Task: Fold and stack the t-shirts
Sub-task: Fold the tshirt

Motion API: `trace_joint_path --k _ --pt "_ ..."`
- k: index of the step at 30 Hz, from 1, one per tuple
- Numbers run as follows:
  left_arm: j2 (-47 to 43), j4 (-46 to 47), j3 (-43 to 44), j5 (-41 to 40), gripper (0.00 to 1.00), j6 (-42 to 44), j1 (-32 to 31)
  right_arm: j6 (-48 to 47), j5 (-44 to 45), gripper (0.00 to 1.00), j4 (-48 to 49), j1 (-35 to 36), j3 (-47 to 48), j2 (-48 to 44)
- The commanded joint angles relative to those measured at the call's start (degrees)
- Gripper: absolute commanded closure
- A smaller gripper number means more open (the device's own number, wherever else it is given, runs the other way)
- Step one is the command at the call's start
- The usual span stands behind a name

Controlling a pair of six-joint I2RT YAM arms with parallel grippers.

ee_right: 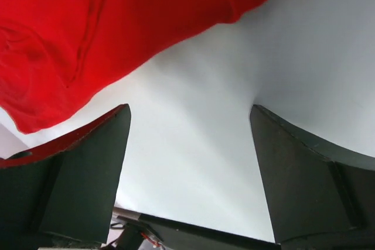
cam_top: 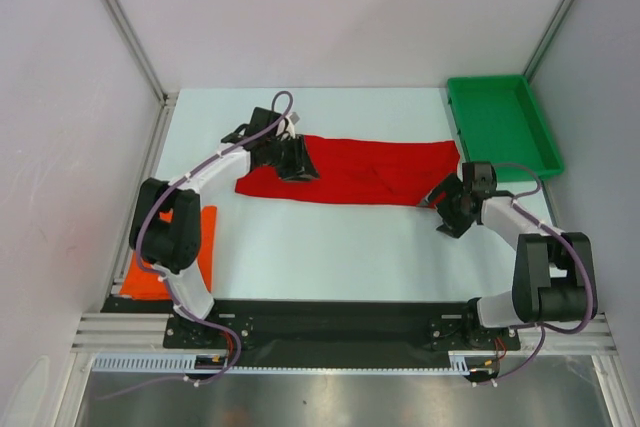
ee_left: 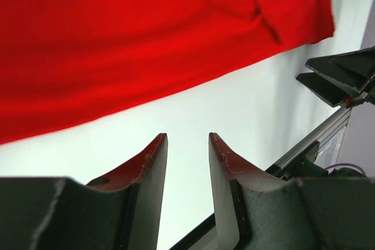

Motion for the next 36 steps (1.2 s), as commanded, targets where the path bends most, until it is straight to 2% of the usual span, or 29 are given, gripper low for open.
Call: trace_joint_path --k 1,5,9,10,13,14,16,18,21,26,27,31,33,36 --pt "-4.87 -0.63 -2.16 0.57 0.6 1.72 1.34 4.81 -2.59 0.12 15.48 -0.25 -2.62 0.24" --pt "-6.54 -0.8 -4.88 0.57 0.6 1.9 2.93 8.32 -3.82 0.06 23.32 -0.34 -6.48 5.08" --pt "-7.86 -0.98 -6.55 0.66 0.6 2.16 5.03 13.93 -1.72 0.09 27.01 0.63 -7.72 8.69" --pt "-7.95 -1.07 -6.82 0.75 0.6 2.25 6.0 14.73 -0.32 0.11 28.59 0.98 -7.73 9.57" --pt "-8.04 -1.07 -7.7 1.01 0.6 2.51 7.75 15.27 2.58 0.31 28.35 2.12 -4.58 13.61" --pt "-7.96 -1.07 -7.96 1.01 0.6 2.51 8.11 14.83 3.03 0.44 28.17 2.39 -3.26 15.01" --pt "-8.04 -1.07 -7.96 0.92 0.6 2.69 9.08 12.81 3.21 0.48 27.11 3.44 1.92 19.93" --pt "-7.87 -1.24 -7.44 -0.12 0.6 3.38 9.78 11.14 3.73 0.6 26.5 3.97 5.87 23.01" --pt "-6.99 -2.29 -5.25 -1.44 0.59 4.7 11.19 8.77 4.53 0.68 23.6 4.68 14.49 28.55" --pt "-2.95 -4.93 0.03 -5.14 0.57 8.13 11.81 3.94 5.32 0.68 13.42 5.2 32.05 40.23" --pt "-2.16 -5.2 0.56 -5.75 0.55 9.35 11.81 2.02 5.49 0.67 11.48 5.2 39.05 41.9" --pt "3.11 -8.27 3.28 -8.39 0.51 12.0 11.63 -2.39 5.58 0.65 3.15 4.94 54.56 50.25" --pt "4.52 -8.89 3.11 -9.53 0.5 12.79 11.63 -6.24 6.11 0.61 -0.03 4.94 63.93 55.07" --pt "3.92 -8.8 1.44 -11.2 0.5 13.32 11.54 -9.86 7.16 0.53 -6.8 4.59 71.62 59.04"
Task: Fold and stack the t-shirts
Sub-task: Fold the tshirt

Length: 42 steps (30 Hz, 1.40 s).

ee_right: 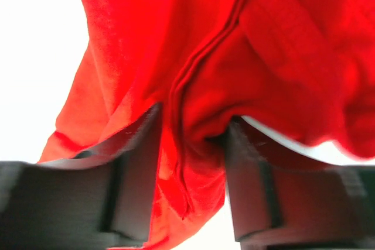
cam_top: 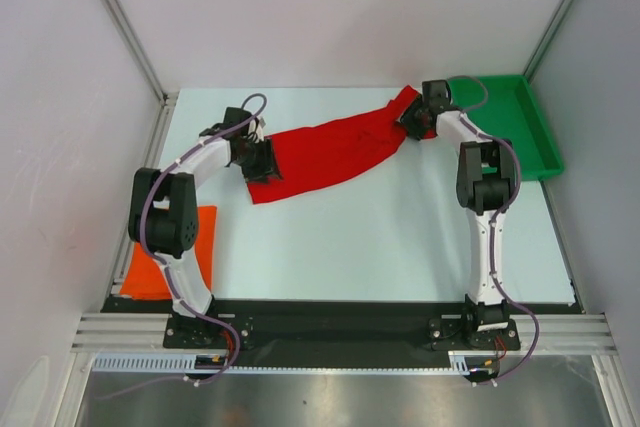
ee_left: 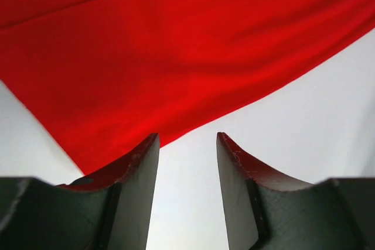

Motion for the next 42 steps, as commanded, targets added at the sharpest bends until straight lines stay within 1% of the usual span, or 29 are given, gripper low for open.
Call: trace_joint_path --k 1,2,4,6,7,9,10,12,13,14,15,17,18,22,23,25,26,28,34,37,38,39,40,42 --pt "-1.33 -1.54 -0.44 -3.6 0.5 3.11 0.0 -8.96 3.93 0.49 -12.75 -0.96 9.0 3.96" --pt "-1.86 -1.54 -1.4 -4.56 0.5 3.03 -0.08 -10.03 4.11 0.47 -13.9 -1.31 10.17 4.4" --pt "-3.26 -1.54 -2.46 -4.92 0.46 2.76 -0.09 -11.52 2.88 0.43 -16.28 -2.37 13.06 4.58" --pt "-4.32 -1.46 -4.3 -5.44 0.39 3.02 -0.26 -13.19 1.22 0.36 -18.47 -2.72 14.39 3.62" --pt "-4.41 -1.46 -4.66 -6.41 0.39 3.55 -0.87 -13.64 0.16 0.31 -19.09 -2.9 14.57 3.17" --pt "-4.5 -1.89 -5.45 -8.51 0.39 3.82 -1.31 -13.64 -1.33 0.27 -20.59 -2.81 14.14 1.51" --pt "-4.85 -2.16 -5.62 -9.31 0.39 3.47 -1.23 -13.64 -3.43 0.23 -21.29 -2.72 13.09 -0.5" --pt "-5.55 -3.21 -6.06 -11.5 0.38 1.54 -1.32 -13.81 -4.15 0.19 -22.52 -1.94 9.67 -3.06" --pt "-6.69 -3.56 -6.76 -13.78 0.37 0.66 -1.23 -13.99 -4.59 0.17 -23.05 -1.76 8.0 -6.03" --pt "-7.48 -3.65 -7.46 -14.84 0.37 -1.09 -1.23 -13.91 -4.85 0.16 -22.97 -1.5 3.37 -7.62" --pt "-8.27 -3.13 -8.25 -15.2 0.35 -1.97 -1.32 -13.56 -5.73 0.16 -21.49 -1.41 0.71 -9.38" --pt "-9.59 -2.34 -10.19 -14.85 0.34 -3.9 -1.23 -12.68 -6.96 0.15 -19.37 -1.49 -5.52 -14.99" --pt "-9.69 -2.16 -10.63 -14.59 0.33 -4.44 -1.23 -11.89 -8.01 0.15 -18.15 -1.75 -10.34 -16.94" --pt "-8.28 -0.14 -12.39 -11.96 0.32 -7.17 0.61 -12.94 -8.72 0.14 -17.43 -1.67 -19.08 -23.8" --pt "-6.97 1.17 -12.31 -12.21 0.32 -7.43 0.79 -13.02 -8.98 0.14 -17.26 -1.67 -20.48 -26.42" --pt "-5.04 1.71 -10.82 -12.57 0.32 -7.43 1.23 -13.29 -9.43 0.14 -16.99 -1.58 -24.25 -28.81" --pt "-4.16 1.71 -10.2 -12.39 0.34 -7.52 1.41 -13.29 -9.51 0.14 -16.9 -1.58 -25.58 -29.87" --pt "-1.96 1.62 -8.62 -13.44 0.36 -7.7 1.5 -13.29 -9.6 0.14 -16.73 -1.67 -28.74 -33.03" --pt "1.91 1.71 -8.0 -14.59 0.45 -8.66 1.76 -13.38 -9.08 0.14 -16.2 -1.76 -34.03 -40.06" --pt "2.97 1.79 -8.61 -14.15 0.67 -7.61 1.76 -13.55 -8.81 0.13 -16.11 -1.93 -35.0 -41.91" --pt "3.06 1.8 -8.96 -13.98 0.84 -7.35 1.76 -13.81 -8.72 0.14 -16.2 -2.02 -35.09 -42.27" --pt "2.71 1.88 -9.31 -13.28 0.94 -7.0 1.76 -13.9 -8.64 0.13 -16.2 -2.02 -35.09 -42.62" --pt "1.66 1.88 -10.71 -13.1 1.0 -6.91 1.67 -13.99 -8.64 0.13 -16.2 -2.19 -35.0 -43.06" --pt "-0.45 2.67 -12.91 -12.4 0.99 -6.82 0.8 -14.34 -7.94 0.13 -16.29 -2.55 -34.21 -43.15"
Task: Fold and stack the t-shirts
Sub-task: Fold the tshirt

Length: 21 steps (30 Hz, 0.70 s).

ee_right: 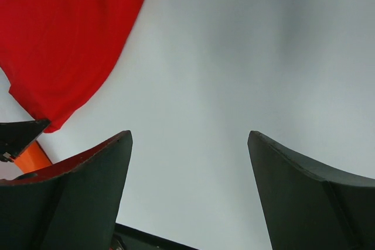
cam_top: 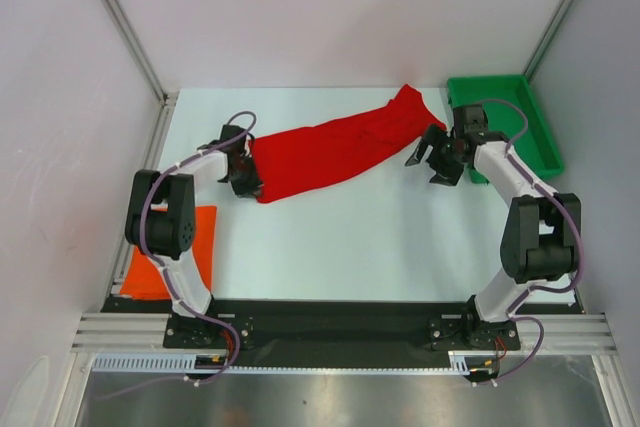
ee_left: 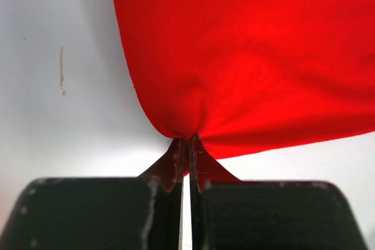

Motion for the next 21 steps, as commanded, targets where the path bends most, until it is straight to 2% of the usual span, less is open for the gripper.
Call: trace_joint_path --k 1,5,13,17,21 --pt "-1.59 0.42 -6.29 0.44 1.0 0.83 -1.32 -1.32 1.18 0.13 1.13 -0.84 1.11 -2.54" --pt "-9.13 1.65 -13.15 2.81 1.0 -1.09 -5.89 -0.97 3.29 0.13 1.92 -2.07 3.22 -0.61" --pt "-25.49 3.15 -26.42 4.74 1.0 -11.89 -25.66 -1.49 4.17 0.13 5.43 -3.04 7.0 4.93" --pt "-28.05 5.96 -28.55 10.01 1.0 -16.91 -34.97 -1.14 3.65 0.13 8.77 -3.04 7.62 8.18" --pt "-23.84 7.46 -24.78 13.18 0.97 -16.49 -46.65 -1.23 4.34 0.13 11.41 -2.87 8.76 12.31"
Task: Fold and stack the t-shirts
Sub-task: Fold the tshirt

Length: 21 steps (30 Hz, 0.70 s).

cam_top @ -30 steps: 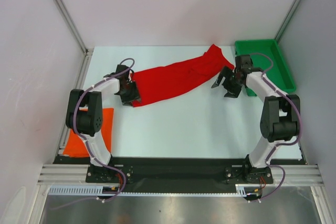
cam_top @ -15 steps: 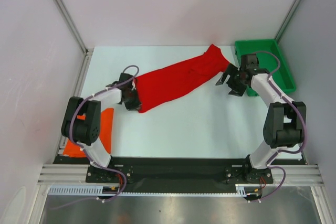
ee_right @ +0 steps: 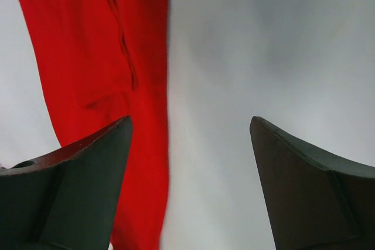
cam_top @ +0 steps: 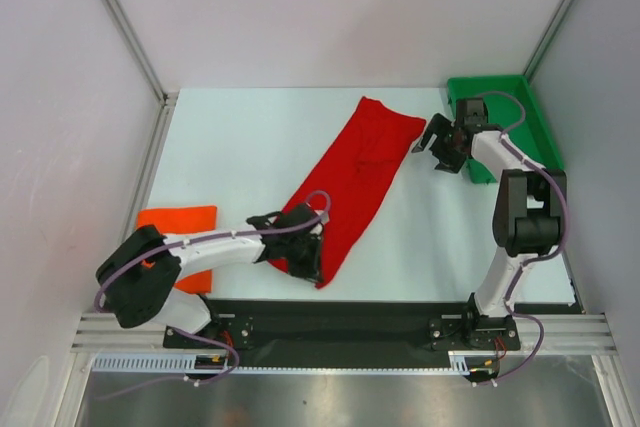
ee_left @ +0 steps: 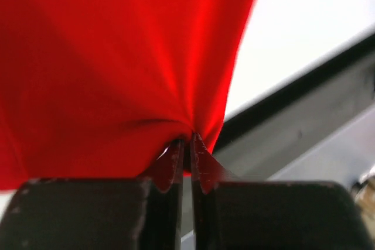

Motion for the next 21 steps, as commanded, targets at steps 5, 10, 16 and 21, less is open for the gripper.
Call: trace_joint_path --k 5,10,16,21 --pt "5.98 2.2 5.91 9.07 0.58 0.12 -12.0 -0.66 1.2 0.13 7.38 0.28 4.02 6.93" --pt "-0.6 -2.71 6.52 7.32 0.42 3.89 -13.24 -0.92 1.12 0.14 10.55 1.25 6.3 10.1" --pt "-7.89 -8.78 12.4 7.85 0.32 7.06 -12.97 1.62 1.55 0.23 15.29 2.04 9.99 14.93" --pt "-9.84 -11.69 15.58 6.71 0.36 7.94 -8.07 3.38 4.1 0.28 13.55 2.48 17.11 20.64"
